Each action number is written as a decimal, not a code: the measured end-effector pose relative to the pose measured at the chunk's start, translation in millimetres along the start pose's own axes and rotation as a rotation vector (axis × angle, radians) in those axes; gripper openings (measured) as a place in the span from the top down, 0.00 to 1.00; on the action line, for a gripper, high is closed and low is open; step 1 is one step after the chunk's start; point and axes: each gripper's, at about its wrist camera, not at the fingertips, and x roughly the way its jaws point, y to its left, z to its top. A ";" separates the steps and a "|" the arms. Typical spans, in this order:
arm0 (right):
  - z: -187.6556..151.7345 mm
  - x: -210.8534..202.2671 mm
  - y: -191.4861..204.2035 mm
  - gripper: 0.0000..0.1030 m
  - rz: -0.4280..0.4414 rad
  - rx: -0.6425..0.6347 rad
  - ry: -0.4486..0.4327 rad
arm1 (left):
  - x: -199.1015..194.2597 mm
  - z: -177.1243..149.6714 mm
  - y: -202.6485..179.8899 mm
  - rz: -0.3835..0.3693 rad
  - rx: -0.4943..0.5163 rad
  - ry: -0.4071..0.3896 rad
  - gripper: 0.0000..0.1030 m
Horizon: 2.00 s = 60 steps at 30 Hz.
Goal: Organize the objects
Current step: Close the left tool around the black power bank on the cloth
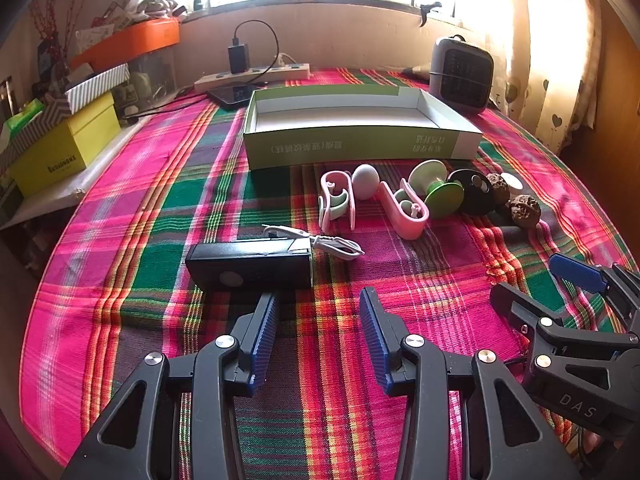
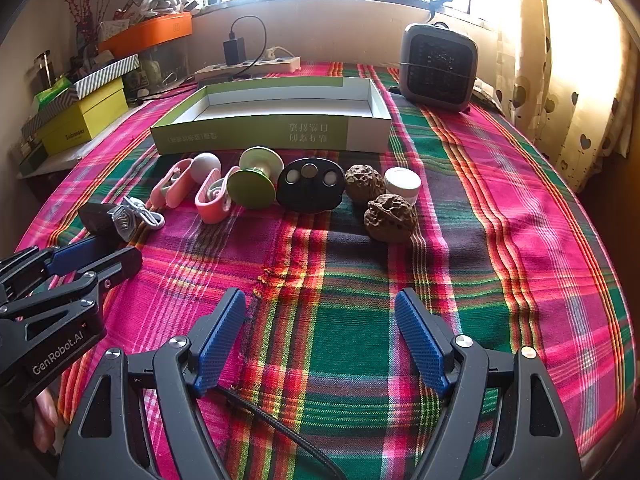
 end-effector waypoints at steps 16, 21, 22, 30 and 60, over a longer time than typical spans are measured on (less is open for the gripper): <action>-2.5 0.5 0.1 0.25 -0.001 -0.001 -0.011 | -3.2 5.6 4.7 -0.042 0.044 0.020 0.62; -0.2 0.4 1.0 0.25 -0.001 0.000 -0.013 | -6.0 5.0 11.4 -0.106 0.081 0.025 0.62; -0.3 0.4 0.8 0.25 -0.001 0.000 -0.014 | -8.2 4.8 12.5 -0.124 0.090 0.015 0.62; -0.6 0.6 0.3 0.25 0.000 -0.002 -0.016 | -25.4 21.7 38.7 -0.169 0.093 -0.090 0.62; 0.8 0.8 1.3 0.25 0.000 -0.004 -0.018 | -1.9 27.3 68.5 -0.402 0.072 0.014 0.62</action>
